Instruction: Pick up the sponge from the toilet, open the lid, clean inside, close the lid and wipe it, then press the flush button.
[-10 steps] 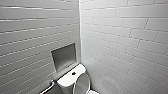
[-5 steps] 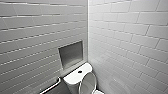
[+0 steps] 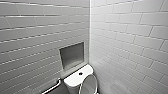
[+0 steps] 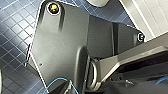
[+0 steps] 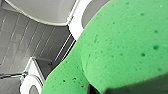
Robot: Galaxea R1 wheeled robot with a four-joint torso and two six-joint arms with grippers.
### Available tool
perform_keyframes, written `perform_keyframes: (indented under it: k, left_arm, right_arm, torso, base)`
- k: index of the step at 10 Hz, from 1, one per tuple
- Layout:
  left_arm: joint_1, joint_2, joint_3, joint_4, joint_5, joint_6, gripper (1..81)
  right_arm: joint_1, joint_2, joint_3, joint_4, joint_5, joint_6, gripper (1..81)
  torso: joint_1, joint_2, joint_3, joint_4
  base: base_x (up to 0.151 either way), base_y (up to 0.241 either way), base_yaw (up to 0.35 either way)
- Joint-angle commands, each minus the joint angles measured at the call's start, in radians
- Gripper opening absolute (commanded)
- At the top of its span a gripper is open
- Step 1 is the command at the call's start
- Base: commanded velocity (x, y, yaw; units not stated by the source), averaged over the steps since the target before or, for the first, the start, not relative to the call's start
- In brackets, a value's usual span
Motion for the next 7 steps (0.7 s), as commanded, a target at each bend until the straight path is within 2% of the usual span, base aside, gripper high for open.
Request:
perform_keyframes:
  k: [1,2,4,6,7]
  left_arm:
    - [-0.026,0.006,-0.029,-0.009,0.059,0.000,81.1]
    - [-0.023,0.016,-0.044,-0.009,0.059,0.000,81.1]
    - [-0.023,0.031,-0.069,-0.009,0.060,0.000,81.1]
    - [-0.023,0.036,-0.069,-0.009,0.060,0.000,81.1]
    - [-0.020,0.036,-0.069,-0.009,0.060,-0.002,81.1]
  right_arm:
    - [0.178,-0.029,-0.031,0.014,-0.055,0.017,1.0]
    - [0.202,-0.022,-0.060,0.014,-0.056,0.019,1.0]
    - [0.235,0.008,-0.122,0.022,-0.059,0.036,1.0]
    - [0.267,0.046,-0.175,0.024,-0.061,0.037,1.0]
    - [0.287,0.055,-0.180,0.024,-0.061,0.037,1.0]
  torso:
    - [0.063,-0.097,0.000,0.000]
    - [0.085,-0.134,-0.095,0.000]
    - [0.119,-0.191,-0.122,0.000]
    - [0.162,-0.259,-0.187,0.000]
    - [0.122,-0.197,-0.222,0.000]
  base:
    - [0.000,0.000,0.000]
    - [0.000,0.000,0.000]
    - [0.000,0.000,0.000]
    - [0.000,0.000,0.000]
    - [0.000,0.000,0.000]
